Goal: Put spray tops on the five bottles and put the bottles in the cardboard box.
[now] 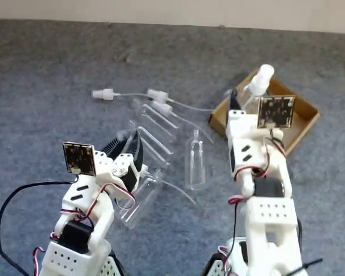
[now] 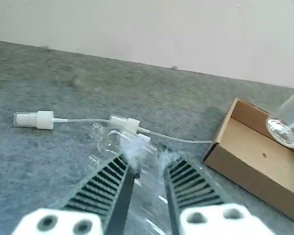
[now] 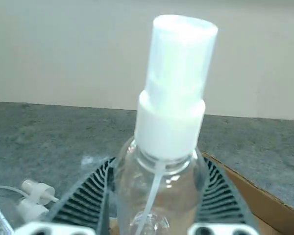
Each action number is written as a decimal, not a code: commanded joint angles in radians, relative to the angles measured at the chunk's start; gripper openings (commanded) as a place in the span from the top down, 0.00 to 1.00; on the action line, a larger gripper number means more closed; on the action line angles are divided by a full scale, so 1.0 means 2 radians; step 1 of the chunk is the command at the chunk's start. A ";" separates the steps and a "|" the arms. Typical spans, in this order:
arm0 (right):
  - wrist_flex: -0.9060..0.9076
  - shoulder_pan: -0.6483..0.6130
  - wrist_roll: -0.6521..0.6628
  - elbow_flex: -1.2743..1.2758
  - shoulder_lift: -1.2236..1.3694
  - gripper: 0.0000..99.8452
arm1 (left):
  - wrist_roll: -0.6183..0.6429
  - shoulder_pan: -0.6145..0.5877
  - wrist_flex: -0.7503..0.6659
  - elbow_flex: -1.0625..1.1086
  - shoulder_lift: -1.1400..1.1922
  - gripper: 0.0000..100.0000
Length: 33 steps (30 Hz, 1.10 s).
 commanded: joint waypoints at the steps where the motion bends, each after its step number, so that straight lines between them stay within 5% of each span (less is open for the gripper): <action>1: -0.059 0.023 -0.001 -0.049 0.059 0.90 | 0.006 -0.009 0.000 -0.004 -0.007 0.99; 21: -0.089 0.072 -0.003 -0.337 0.448 0.90 | 0.004 -0.006 -0.068 0.052 -0.007 0.99; 33: -0.191 0.079 -0.002 -0.362 0.547 0.90 | 0.004 -0.006 -0.068 0.052 -0.007 0.99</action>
